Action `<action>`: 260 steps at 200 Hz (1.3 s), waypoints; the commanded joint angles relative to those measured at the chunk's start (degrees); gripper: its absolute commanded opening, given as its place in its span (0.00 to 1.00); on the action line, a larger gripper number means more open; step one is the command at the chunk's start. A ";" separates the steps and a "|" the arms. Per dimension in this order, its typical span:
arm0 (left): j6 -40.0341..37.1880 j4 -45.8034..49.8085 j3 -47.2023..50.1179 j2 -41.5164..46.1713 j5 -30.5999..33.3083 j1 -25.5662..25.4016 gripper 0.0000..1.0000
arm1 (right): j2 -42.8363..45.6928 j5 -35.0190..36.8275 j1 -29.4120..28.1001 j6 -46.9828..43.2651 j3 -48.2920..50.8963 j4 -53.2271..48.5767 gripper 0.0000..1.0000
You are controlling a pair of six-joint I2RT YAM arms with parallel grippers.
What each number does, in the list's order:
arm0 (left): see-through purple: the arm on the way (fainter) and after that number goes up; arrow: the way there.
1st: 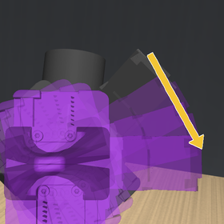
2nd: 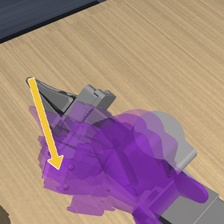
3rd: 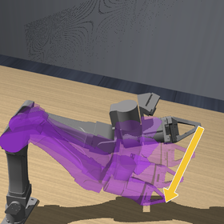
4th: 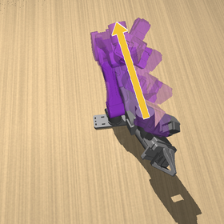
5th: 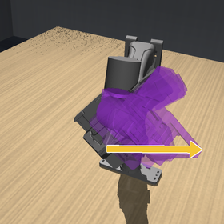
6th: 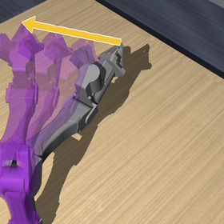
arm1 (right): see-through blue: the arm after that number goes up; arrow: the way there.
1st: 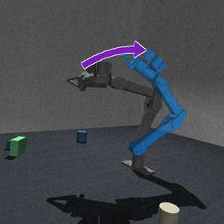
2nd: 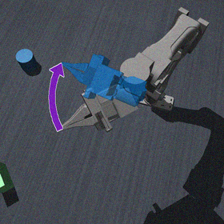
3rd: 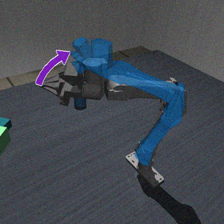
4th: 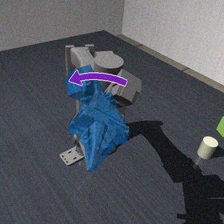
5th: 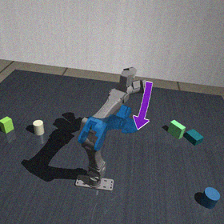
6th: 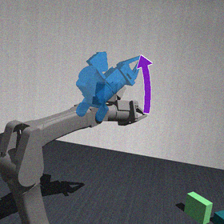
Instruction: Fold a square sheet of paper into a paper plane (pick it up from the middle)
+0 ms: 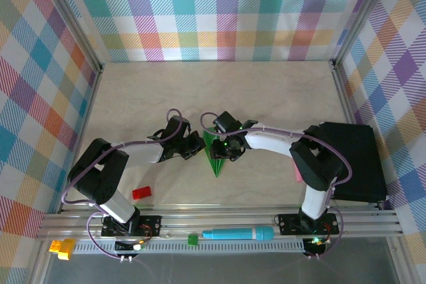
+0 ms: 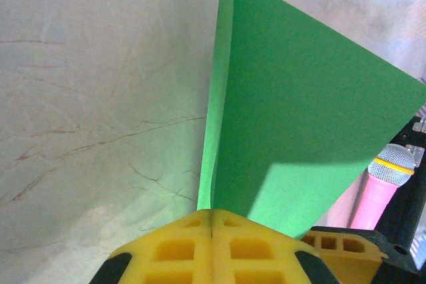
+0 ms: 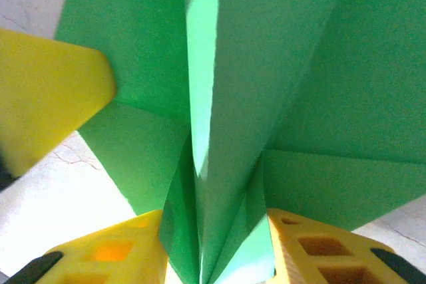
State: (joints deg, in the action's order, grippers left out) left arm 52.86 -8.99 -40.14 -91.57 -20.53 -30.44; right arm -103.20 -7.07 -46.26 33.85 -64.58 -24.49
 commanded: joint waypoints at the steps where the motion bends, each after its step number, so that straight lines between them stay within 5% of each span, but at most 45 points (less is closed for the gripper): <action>1: -1.05 0.91 -1.45 -0.61 -0.74 0.55 0.00 | -1.17 0.90 -0.23 0.37 -1.42 -2.12 0.38; 65: -1.01 1.93 -1.69 -0.24 -0.06 0.55 0.07 | -2.37 2.49 -0.32 2.30 -2.84 -4.01 0.36; 168: -4.75 17.96 -1.87 9.84 14.23 0.64 0.53 | -4.38 5.31 -0.52 5.68 -4.69 -7.20 0.31; 260: -6.32 23.85 -1.95 12.63 18.73 0.99 0.72 | -3.53 7.60 -1.29 5.94 -5.92 -9.52 0.30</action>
State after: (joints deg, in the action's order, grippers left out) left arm 47.53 12.40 -40.75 -80.27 -3.33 -30.09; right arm -107.22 -0.60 -46.87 38.81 -69.12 -31.64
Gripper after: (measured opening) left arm 0.716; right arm 0.292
